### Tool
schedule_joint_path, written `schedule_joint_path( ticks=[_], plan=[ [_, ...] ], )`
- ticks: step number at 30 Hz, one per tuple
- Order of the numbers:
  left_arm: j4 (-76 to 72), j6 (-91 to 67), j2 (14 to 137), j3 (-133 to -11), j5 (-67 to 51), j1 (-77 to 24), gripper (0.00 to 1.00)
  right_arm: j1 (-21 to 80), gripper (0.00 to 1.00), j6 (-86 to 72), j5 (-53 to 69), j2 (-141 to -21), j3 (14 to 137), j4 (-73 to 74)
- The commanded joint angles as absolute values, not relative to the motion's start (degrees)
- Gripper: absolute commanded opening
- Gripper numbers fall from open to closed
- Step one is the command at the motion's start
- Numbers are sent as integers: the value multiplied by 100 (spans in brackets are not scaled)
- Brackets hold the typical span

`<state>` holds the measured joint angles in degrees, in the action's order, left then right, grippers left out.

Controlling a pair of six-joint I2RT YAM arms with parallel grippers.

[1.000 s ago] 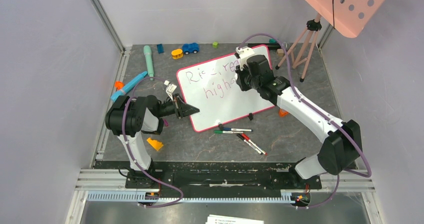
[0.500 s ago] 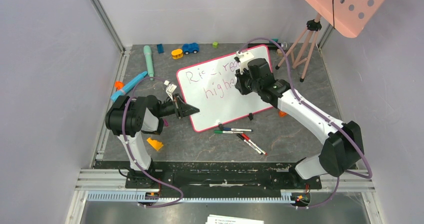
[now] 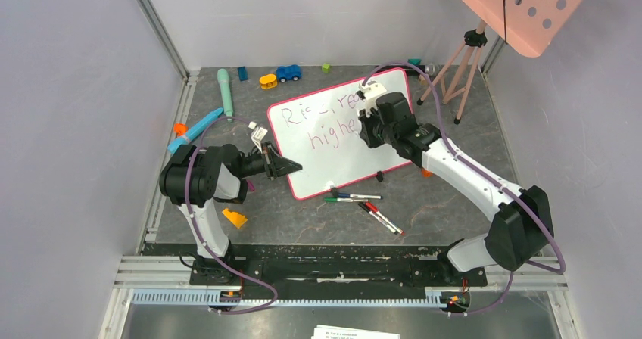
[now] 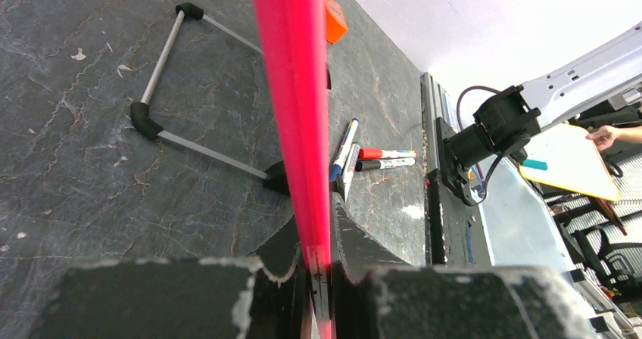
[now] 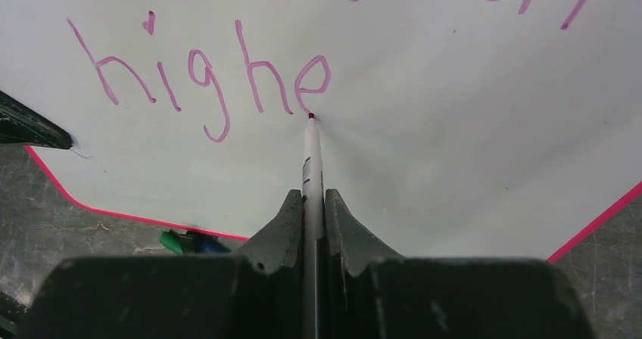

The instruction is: Write a sentence on the whiteboard

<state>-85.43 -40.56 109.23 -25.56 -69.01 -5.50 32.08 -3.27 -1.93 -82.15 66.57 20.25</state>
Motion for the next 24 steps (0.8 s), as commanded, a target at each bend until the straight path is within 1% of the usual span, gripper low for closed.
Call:
schedule_joint_path(
  ticks=[1,12,24],
  plan=[
    [-8921,-3329,10886,-2531,-7378,-643,7,3187,0,-221,-602,-8176,6747,2142],
    [-8923,-3322,10867,-2520,-7374,-642,7,3125,0,-255,-522,-8231,7265,2193],
    [-8921,-3333,10876,-2527,-7374,-642,7,3050,0,-193,-528,-8061,7327,2192]
  ],
)
